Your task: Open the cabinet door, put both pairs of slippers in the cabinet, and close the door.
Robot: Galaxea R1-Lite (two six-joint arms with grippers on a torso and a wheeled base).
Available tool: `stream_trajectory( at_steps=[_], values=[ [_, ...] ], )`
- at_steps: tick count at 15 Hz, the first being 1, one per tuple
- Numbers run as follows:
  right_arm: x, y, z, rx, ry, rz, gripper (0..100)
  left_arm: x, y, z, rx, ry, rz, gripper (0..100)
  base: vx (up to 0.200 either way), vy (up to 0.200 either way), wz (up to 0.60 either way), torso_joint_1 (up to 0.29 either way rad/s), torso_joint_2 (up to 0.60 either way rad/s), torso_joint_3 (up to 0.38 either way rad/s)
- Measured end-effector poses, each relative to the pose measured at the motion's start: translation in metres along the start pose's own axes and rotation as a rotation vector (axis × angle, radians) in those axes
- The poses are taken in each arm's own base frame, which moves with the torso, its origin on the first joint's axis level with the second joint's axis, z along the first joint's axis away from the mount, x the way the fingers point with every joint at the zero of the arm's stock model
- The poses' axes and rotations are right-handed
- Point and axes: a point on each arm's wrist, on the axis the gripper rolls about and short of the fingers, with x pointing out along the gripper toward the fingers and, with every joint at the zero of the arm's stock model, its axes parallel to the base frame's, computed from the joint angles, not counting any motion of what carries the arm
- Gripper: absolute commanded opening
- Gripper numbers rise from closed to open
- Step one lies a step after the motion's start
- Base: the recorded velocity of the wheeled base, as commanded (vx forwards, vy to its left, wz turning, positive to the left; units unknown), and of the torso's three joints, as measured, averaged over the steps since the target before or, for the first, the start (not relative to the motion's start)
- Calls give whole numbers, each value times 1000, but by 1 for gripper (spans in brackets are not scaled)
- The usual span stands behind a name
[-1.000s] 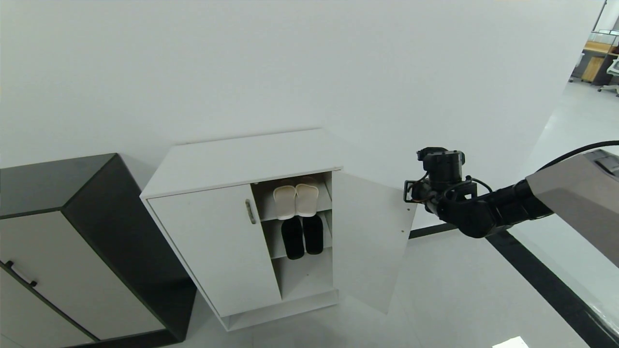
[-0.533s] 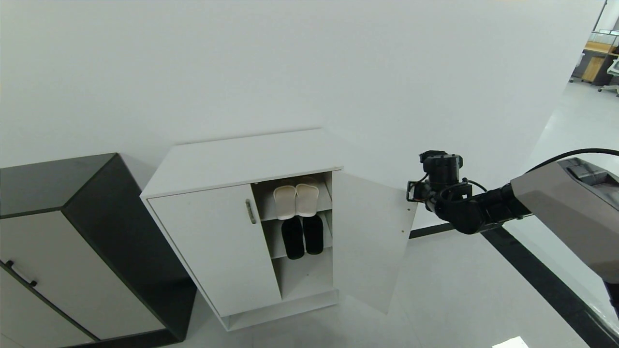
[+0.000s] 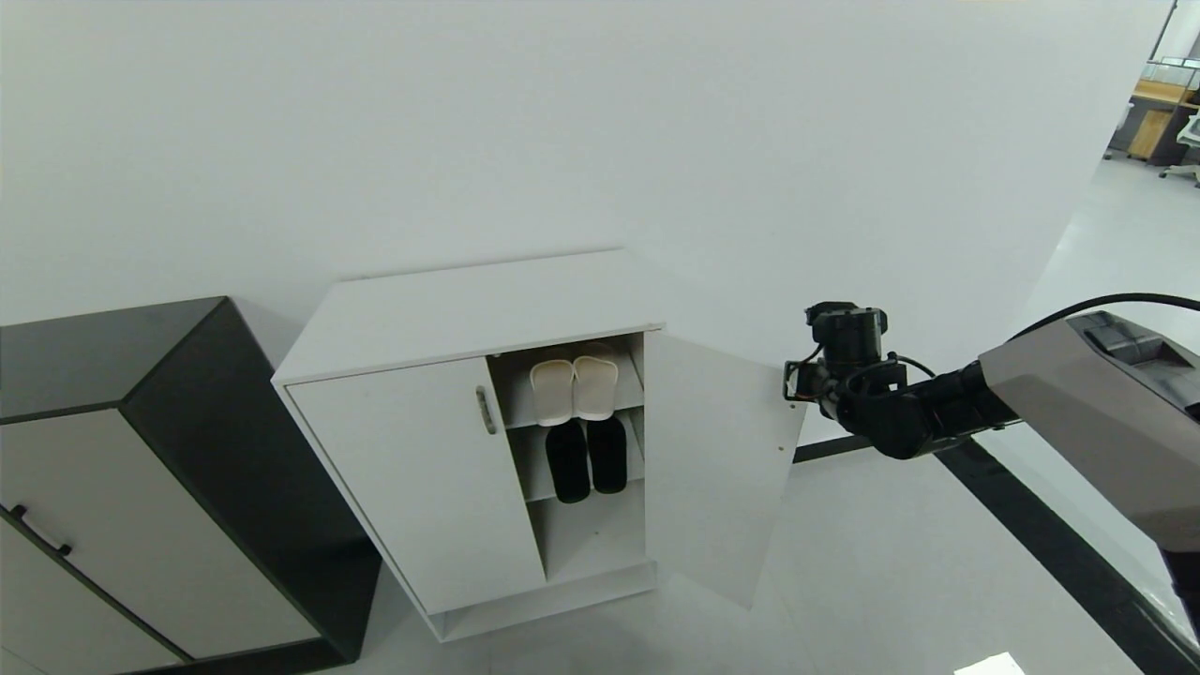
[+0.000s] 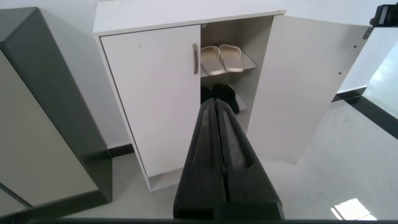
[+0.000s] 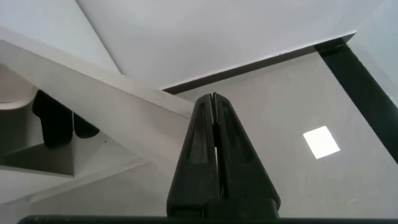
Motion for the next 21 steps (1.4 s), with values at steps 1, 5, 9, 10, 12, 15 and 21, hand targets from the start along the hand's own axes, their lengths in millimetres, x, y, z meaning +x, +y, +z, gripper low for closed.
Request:
stream_trajectory(
  at_steps=[1,5,9,10,12,15,21],
  values=[
    [-2,2,-1,-6,16,3,0,0,0,0,0,0,0,0,0,0,0,0,0,0],
    [-23,22,-6,-16,43,52,0,0,0,0,0,0,0,0,0,0,0,0,0,0],
    [-76,60,-11,-32,66,174,0,0,0,0,0,0,0,0,0,0,0,0,0,0],
    [-87,65,-8,-34,59,197,0,0,0,0,0,0,0,0,0,0,0,0,0,0],
    [-106,67,-1,-36,48,224,0,0,0,0,0,0,0,0,0,0,0,0,0,0],
    [-112,62,4,-33,42,224,0,0,0,0,0,0,0,0,0,0,0,0,0,0],
    [-83,66,-21,-37,62,199,0,0,0,0,0,0,2,0,0,0,0,0,0,0]
  ],
)
